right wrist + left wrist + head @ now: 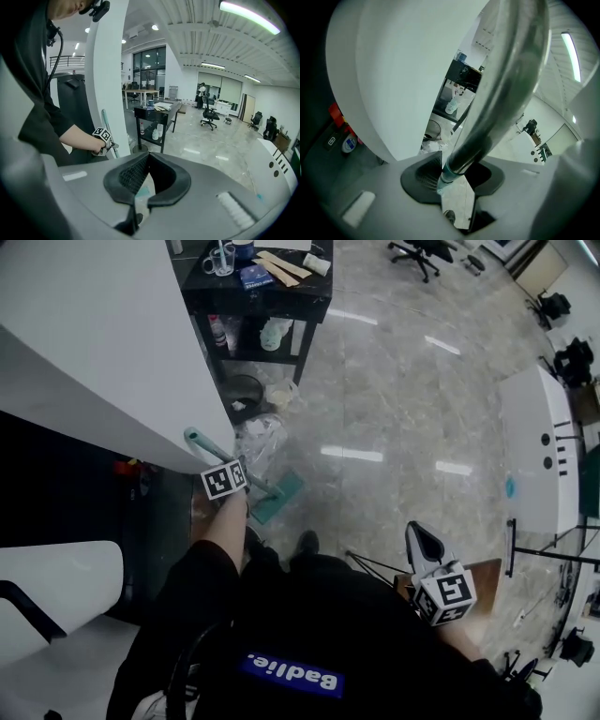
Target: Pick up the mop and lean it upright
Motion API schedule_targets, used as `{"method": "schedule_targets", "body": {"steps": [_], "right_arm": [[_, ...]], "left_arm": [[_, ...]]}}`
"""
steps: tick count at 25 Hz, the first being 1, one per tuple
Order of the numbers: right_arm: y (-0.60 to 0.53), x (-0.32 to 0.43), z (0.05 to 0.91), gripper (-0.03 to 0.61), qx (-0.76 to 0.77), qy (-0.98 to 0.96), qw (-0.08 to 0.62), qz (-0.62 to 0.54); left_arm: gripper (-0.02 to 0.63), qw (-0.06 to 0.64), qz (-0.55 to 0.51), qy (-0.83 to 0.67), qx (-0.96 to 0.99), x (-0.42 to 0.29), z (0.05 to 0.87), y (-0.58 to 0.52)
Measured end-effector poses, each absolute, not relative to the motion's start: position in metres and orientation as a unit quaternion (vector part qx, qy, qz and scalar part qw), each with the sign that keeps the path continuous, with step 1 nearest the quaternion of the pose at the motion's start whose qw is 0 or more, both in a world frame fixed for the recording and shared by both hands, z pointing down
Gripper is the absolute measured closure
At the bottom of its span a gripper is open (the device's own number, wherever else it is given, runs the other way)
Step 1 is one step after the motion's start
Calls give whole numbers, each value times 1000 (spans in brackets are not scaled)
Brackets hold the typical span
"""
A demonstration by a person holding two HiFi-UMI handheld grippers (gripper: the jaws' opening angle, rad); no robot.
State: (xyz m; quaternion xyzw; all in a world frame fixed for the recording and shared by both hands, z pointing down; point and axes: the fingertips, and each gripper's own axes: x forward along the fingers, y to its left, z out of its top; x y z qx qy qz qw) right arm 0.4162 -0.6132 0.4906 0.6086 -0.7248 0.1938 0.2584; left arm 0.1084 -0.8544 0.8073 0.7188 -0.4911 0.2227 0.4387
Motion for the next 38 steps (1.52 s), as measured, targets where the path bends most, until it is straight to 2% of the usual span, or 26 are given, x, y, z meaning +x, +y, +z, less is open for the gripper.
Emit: {"method": "schedule_targets", "body": {"steps": [7,11,26,38], "right_arm": [[-607,411,491,563,610,-724,256,194],[-606,411,492,561,612,-723,248,204],[-614,420,496,561,604,-736,233,199],[-627,422,493,561,573,-781,173,179]], "left_arm": [[449,444,216,-475,729,110,807,-854],[387,447,211,-459,738,116,807,-854],[402,433,206,-459,748,124,791,-843],[431,375,201,-459,780,133,715,-804]]}}
